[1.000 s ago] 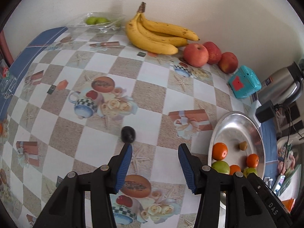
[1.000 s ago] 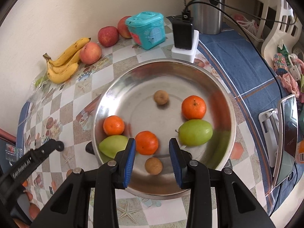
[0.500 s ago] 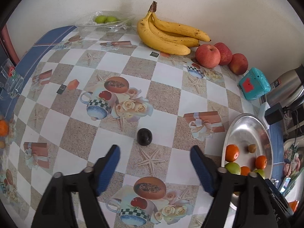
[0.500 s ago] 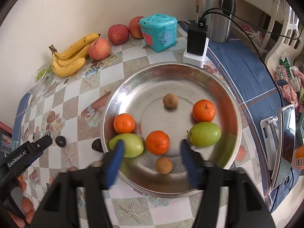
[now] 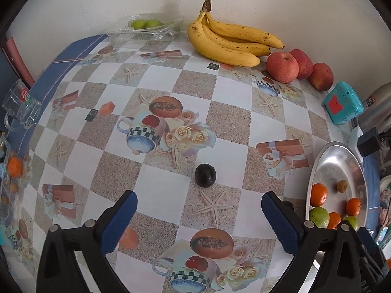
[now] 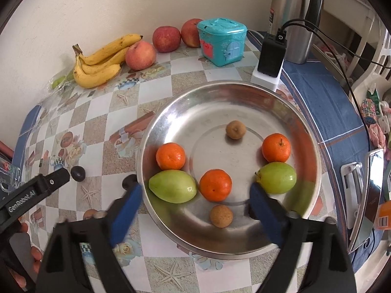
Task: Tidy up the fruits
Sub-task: 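Withdraw both open grippers from the bowl toward the dark plums on the table, then move the right gripper to a dark plum while the left gripper approaches another dark plum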
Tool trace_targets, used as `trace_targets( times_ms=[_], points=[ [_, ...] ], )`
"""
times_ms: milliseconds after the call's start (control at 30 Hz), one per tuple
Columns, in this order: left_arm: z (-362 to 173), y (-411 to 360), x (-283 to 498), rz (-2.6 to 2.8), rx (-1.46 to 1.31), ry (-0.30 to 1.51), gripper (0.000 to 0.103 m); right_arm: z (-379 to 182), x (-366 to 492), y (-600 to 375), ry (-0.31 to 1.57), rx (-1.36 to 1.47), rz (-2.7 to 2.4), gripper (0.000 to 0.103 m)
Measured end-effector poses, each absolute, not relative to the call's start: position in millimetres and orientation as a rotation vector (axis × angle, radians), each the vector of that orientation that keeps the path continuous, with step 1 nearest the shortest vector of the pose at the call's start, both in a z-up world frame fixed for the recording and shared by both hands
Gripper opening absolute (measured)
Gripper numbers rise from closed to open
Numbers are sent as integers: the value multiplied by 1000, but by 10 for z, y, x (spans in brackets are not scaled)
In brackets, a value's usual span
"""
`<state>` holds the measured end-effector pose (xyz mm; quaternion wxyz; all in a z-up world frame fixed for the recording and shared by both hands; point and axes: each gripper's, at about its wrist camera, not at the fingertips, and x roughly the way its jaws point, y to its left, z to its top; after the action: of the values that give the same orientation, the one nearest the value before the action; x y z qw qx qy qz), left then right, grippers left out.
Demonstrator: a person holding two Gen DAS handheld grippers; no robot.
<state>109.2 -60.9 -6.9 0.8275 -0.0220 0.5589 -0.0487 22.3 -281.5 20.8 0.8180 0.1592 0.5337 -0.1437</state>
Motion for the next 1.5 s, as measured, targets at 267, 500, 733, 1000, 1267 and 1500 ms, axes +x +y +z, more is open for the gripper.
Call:
trace_targets(
  times_ms=[267,500,733,1000,1267,1500],
  points=[
    [-18,-628,1080,-121,-38,1159,103,251,226,-2796,1083,361,-289,92],
    [-27,-639,1084,-150,-45,1174,103,204,242,-2794,1099,381,-277,92],
    [-34,-588,1109,-144,-19,1180,103,120,292,-2715,1140,342,-270,92],
    [-32,-313,1199,-109,-47,1182,103,85,370,-2561,1161,300,-259,92],
    [46,69,1289,-27,-55,1143,103,97,525,-2232,1154,289,-194,92],
    [110,355,1313,21,-78,1118,103,136,629,-1927,1136,276,-133,92]
  ],
)
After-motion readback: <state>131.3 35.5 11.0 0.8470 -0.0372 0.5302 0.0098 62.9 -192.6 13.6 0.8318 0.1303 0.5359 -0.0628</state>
